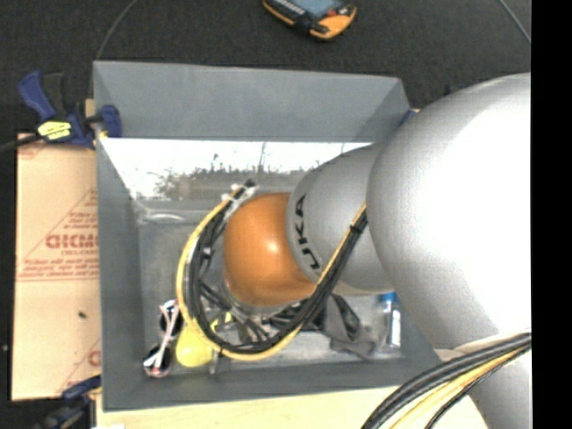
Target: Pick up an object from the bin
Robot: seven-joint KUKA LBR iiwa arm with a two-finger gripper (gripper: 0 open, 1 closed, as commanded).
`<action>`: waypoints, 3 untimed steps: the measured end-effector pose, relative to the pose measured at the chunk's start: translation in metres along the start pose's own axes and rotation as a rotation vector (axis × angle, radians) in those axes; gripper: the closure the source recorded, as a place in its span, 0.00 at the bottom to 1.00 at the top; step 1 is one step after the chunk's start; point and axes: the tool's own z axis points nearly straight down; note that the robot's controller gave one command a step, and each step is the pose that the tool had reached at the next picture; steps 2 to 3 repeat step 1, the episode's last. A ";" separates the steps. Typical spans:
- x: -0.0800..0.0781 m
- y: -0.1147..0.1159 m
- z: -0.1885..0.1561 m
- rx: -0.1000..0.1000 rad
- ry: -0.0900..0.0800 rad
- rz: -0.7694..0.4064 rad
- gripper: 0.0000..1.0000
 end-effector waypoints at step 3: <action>0.001 0.000 -0.023 0.001 0.006 0.000 1.00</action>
Offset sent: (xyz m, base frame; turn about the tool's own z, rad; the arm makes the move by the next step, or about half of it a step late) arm -0.0016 -0.0005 0.0292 0.0002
